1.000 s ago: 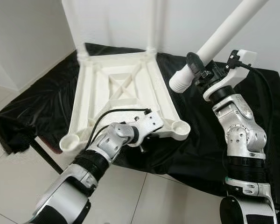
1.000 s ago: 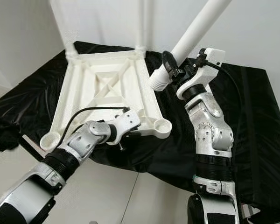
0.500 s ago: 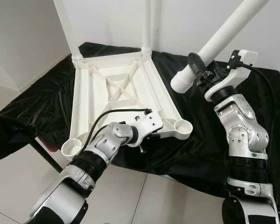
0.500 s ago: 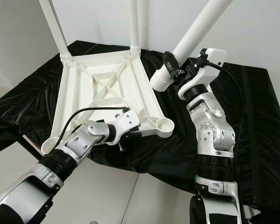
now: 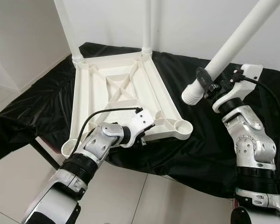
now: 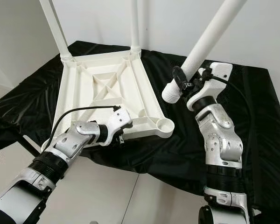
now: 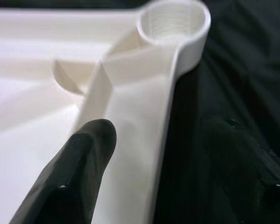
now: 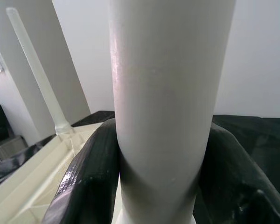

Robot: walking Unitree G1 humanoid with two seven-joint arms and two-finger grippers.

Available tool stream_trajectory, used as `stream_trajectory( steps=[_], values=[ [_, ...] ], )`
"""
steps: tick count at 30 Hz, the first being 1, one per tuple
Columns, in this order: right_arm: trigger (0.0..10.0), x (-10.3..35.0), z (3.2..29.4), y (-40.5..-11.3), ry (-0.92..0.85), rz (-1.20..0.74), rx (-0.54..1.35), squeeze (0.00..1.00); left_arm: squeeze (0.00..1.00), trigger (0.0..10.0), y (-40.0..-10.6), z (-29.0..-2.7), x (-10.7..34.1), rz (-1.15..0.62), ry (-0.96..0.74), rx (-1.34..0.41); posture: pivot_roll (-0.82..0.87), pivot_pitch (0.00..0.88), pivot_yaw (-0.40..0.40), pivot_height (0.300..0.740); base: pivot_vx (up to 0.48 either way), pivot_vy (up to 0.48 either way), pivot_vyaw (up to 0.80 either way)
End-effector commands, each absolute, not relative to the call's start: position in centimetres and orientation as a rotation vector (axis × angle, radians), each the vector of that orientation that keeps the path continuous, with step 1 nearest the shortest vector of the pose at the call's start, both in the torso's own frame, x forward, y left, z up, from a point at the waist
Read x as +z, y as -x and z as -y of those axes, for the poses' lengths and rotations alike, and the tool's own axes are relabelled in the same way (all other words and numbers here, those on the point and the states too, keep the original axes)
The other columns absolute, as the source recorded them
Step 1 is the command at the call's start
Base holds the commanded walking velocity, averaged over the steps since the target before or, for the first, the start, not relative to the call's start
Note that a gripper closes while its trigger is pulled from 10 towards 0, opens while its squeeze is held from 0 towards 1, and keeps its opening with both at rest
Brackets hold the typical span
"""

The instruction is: Building children table

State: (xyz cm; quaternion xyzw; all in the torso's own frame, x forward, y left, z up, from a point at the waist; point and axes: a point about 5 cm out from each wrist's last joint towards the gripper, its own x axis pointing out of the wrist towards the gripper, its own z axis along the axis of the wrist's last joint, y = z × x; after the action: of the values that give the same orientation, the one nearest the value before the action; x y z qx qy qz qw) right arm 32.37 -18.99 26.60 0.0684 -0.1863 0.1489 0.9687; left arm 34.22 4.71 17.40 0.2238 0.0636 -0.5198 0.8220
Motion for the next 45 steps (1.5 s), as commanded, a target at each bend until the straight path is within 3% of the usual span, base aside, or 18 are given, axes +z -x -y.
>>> stream_trajectory(
  steps=[1, 12, 21, 38, 45],
  values=[
    [10.0, 26.7, 18.7, -31.8, -0.112, 0.409, 0.318, 0.0, 0.0, 10.0, -34.4, -5.8, 18.0, -0.123, -0.459, -1.08, -0.11, 0.094, 0.071, 0.74, 0.0, 0.0, 0.0],
    [10.0, 25.4, 18.7, -31.2, -0.1, 0.439, 0.284, 0.0, 0.0, 10.0, -34.7, -6.7, 19.7, -0.07, -0.411, -1.039, -0.1, 0.094, 0.066, 0.74, 0.0, 0.0, 0.0],
    [10.0, 24.6, 18.1, -30.2, -0.118, 0.498, 0.247, 0.0, 0.0, 10.0, -35.4, -7.3, 21.9, 0.049, -0.234, -0.841, -0.11, 0.089, 0.071, 0.74, 0.0, 0.0, 0.0],
    [10.0, 22.0, 17.1, -30.4, -0.121, 0.461, 0.24, 0.0, 0.0, 10.0, -35.8, -14.0, 21.6, 0.074, -0.054, -0.332, -0.07, 0.095, 0.053, 0.74, 0.0, 0.0, 0.0],
    [10.0, 21.4, 16.9, -30.5, -0.113, 0.45, 0.241, 0.0, 0.0, 10.0, -34.7, -14.6, 21.1, 0.09, -0.015, -0.287, -0.06, 0.102, 0.048, 0.74, 0.0, 0.0, 0.0]
  ],
)
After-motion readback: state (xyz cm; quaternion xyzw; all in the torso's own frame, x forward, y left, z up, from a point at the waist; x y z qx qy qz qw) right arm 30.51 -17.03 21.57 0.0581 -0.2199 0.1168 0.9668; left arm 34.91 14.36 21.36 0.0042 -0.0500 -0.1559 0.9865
